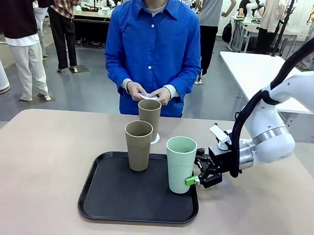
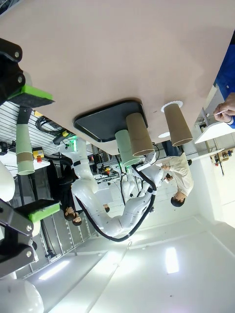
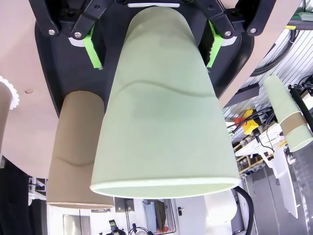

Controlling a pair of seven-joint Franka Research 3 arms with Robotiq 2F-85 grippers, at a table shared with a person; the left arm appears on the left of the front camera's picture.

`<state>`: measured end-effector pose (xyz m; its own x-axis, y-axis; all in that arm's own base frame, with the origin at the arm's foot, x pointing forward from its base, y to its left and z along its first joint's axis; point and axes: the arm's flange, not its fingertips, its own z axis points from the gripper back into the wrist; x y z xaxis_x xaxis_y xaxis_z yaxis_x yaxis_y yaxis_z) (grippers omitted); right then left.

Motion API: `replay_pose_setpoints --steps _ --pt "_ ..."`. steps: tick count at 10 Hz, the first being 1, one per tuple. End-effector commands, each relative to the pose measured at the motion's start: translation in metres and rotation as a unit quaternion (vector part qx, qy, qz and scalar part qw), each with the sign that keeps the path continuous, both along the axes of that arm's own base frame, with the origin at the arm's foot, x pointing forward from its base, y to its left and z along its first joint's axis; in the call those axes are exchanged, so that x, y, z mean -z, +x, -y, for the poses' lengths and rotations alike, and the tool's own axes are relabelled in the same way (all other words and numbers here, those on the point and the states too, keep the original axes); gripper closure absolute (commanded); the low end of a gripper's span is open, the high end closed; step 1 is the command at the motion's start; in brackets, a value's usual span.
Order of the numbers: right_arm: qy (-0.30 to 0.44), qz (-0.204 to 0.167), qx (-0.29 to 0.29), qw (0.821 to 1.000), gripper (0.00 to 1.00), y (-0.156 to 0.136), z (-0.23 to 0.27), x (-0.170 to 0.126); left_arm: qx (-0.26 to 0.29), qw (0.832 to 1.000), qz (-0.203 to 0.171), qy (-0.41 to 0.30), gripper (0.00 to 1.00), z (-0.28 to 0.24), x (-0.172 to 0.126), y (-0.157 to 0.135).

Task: Place coasters on the table and set cups on them.
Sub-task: Take one Reusable plastic cup from the Flat Tray and place it on a coaster set by the human.

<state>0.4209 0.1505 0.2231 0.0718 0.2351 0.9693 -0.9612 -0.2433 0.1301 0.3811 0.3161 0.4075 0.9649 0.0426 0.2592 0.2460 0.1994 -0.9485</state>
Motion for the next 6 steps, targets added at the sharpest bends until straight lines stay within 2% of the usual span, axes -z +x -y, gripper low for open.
replay_pose_setpoints --steps 1,6 --pt "0.0 0.002 -0.002 1.0 0.0 0.006 -0.005 0.002 0.001 1.0 0.001 -0.002 0.0 -0.001 -0.002 -0.002" --pt "0.007 0.004 -0.025 1.0 0.0 0.003 -0.018 0.005 0.001 1.0 0.001 -0.002 0.0 -0.001 -0.002 -0.002"
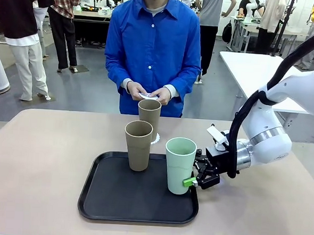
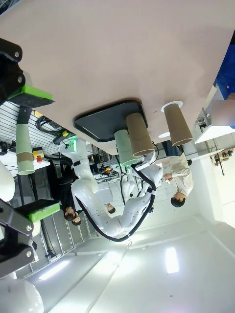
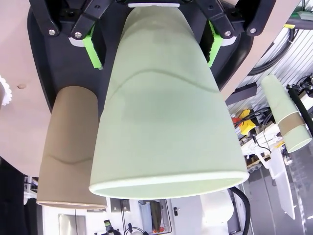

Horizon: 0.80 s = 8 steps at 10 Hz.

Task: Place coasters on the table and set cups on them.
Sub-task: Take one Reusable plastic cup from the Flat Tray and place it on a coaster set by the human.

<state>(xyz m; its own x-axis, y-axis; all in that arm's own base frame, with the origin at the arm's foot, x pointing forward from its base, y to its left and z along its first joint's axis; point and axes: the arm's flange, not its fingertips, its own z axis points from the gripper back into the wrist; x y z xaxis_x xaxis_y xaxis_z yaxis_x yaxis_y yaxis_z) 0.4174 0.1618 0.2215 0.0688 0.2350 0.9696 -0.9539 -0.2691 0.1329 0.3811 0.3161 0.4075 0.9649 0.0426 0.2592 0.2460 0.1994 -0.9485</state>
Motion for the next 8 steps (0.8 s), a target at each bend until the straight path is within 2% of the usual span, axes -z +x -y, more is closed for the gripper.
replay_pose_setpoints --steps 1,2,3,4,5,6,7,8 --pt "0.008 0.01 -0.017 1.0 0.0 0.0067 -0.0093 0.0049 0.001 1.0 0.001 -0.002 0.0 -0.001 -0.0022 -0.0018" --pt "0.012 0.016 -0.024 1.0 0.0 0.0067 -0.0109 0.0056 0.001 1.0 0.001 -0.002 0.0 -0.001 -0.0022 -0.0018" --pt "0.016 0.024 -0.036 0.999 0.13 0.0061 -0.0112 0.006 0.001 1.0 0.001 -0.002 0.0 -0.001 -0.0022 -0.0018" --pt "0.014 0.027 -0.041 0.999 0.59 0.0062 -0.0113 0.0067 0.001 1.0 0.001 -0.002 0.0 -0.001 -0.0022 -0.0018" --pt "0.012 0.031 -0.043 0.999 0.73 0.0063 -0.0104 0.0067 0.001 1.0 0.001 -0.002 0.0 -0.001 -0.0022 -0.0018" --pt "0.009 0.034 -0.043 0.998 1.0 0.006 -0.0098 0.0067 0.001 1.0 0.001 -0.002 0.0 -0.001 -0.0022 -0.0018" --pt "0.005 0.038 -0.039 0.998 1.0 0.006 -0.01 0.0064 0.001 1.0 0.001 -0.002 0.0 -0.001 -0.0022 -0.0018" --pt "0.002 0.027 -0.021 0.999 1.0 0.0035 -0.0103 0.003 0.001 1.0 0.001 -0.002 0.0 -0.001 -0.0022 -0.0018"
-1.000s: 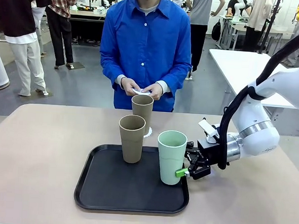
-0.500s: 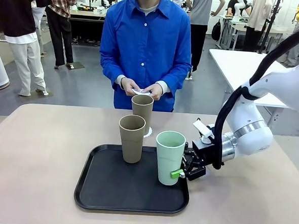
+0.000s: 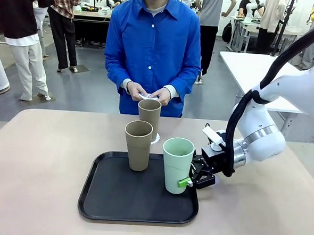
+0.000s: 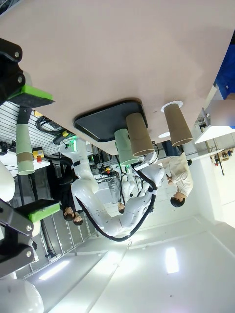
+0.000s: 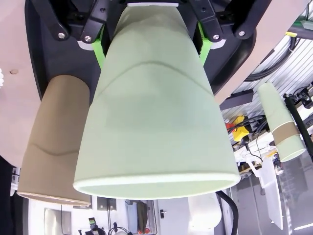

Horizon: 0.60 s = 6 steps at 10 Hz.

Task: Place coasters on the table and set cups on them.
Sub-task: Take one Reusable plastic cup from the Flat Tray and place it on a coaster set by the human.

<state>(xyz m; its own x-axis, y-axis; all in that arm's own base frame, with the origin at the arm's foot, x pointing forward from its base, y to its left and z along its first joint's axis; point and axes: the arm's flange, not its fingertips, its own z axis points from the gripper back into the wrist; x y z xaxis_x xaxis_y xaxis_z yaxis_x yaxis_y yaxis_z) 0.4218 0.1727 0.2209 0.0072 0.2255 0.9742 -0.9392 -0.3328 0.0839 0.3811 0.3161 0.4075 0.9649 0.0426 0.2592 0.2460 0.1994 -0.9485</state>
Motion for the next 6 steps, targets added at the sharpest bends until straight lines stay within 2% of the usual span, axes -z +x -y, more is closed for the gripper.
replay_pose_setpoints --steps 1,4,6 --pt "0.002 -0.007 0.033 0.999 1.0 -0.006 0.001 -0.01 0.001 1.0 0.001 -0.002 0.0 -0.001 -0.002 -0.002" --pt "0.019 0.017 0.094 0.995 1.0 -0.028 0.015 -0.087 0.001 1.0 0.001 -0.002 0.0 -0.001 -0.002 -0.002" --pt "-0.009 0.032 0.136 0.99 1.0 -0.049 0.026 -0.136 0.001 1.0 0.001 -0.002 0.0 -0.001 -0.002 -0.002"
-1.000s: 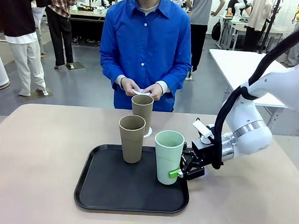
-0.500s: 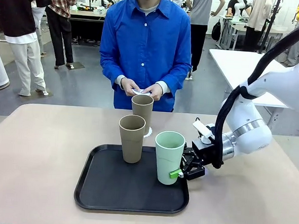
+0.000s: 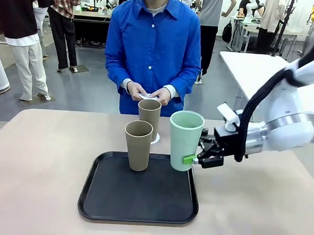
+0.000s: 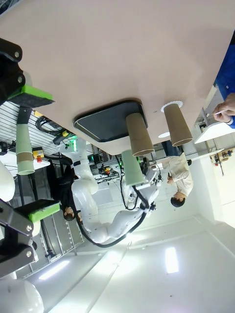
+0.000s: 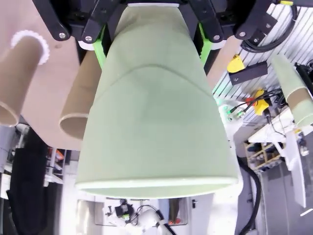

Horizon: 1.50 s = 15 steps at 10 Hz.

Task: Place coasters on the table and set cups on them.
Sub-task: Take one Reusable plastic cup from the Flat Tray and place it on a coaster set by the human.

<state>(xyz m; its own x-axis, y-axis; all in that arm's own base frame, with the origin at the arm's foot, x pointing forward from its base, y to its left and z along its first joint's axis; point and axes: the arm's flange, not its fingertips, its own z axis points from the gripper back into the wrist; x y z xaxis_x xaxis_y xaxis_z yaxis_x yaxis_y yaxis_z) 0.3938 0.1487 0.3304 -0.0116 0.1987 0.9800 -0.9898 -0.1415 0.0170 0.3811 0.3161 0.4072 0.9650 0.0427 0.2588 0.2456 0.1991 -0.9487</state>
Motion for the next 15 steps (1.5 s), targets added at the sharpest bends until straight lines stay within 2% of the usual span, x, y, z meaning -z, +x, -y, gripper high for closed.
replay_pose_setpoints --steps 1,3,4,5,6,7,8,9,11,13,15 --pt "-0.02 0.006 0.045 0.999 1.0 -0.033 0.003 -0.051 0.001 1.0 0.001 -0.002 0.0 -0.001 -0.002 -0.002" --pt "-0.018 -0.004 0.063 0.998 1.0 -0.046 0.004 -0.085 0.001 1.0 0.001 -0.002 0.0 -0.001 -0.002 -0.002" --pt "-0.029 -0.01 0.069 0.997 1.0 -0.046 0.006 -0.088 0.001 1.0 0.001 -0.002 0.0 -0.001 -0.002 -0.002" --pt "-0.02 0.013 0.039 0.999 1.0 -0.034 0.01 -0.078 0.001 1.0 0.001 -0.002 0.0 -0.001 -0.002 -0.002" --pt "-0.02 0.013 0.039 0.999 1.0 -0.034 0.01 -0.078 0.001 1.0 0.001 -0.002 0.0 -0.001 -0.002 -0.002" --pt "-0.025 0.008 0.048 0.998 0.19 -0.038 0.01 -0.096 0.001 1.0 0.001 -0.002 0.0 -0.001 -0.002 -0.002" --pt "-0.024 0.008 0.039 0.999 0.19 -0.018 0.038 -0.097 0.001 1.0 0.001 -0.002 0.0 -0.001 -0.002 -0.002" --pt "-0.015 0.017 0.073 0.997 0.19 0.004 0.076 -0.109 0.001 1.0 0.001 -0.002 0.0 -0.001 -0.002 -0.002" --pt "-0.026 0.022 0.192 0.981 0.19 0.039 0.159 -0.14 0.001 1.0 0.001 -0.002 0.0 -0.001 -0.002 -0.002" --pt "-0.032 0.009 0.271 0.962 0.19 0.052 0.22 -0.152 0.001 1.0 0.001 -0.002 0.0 -0.001 -0.002 -0.002" --pt "-0.011 0.002 0.318 0.948 0.19 0.06 0.265 -0.151 0.001 1.0 0.001 -0.002 0.0 -0.001 -0.002 -0.002"
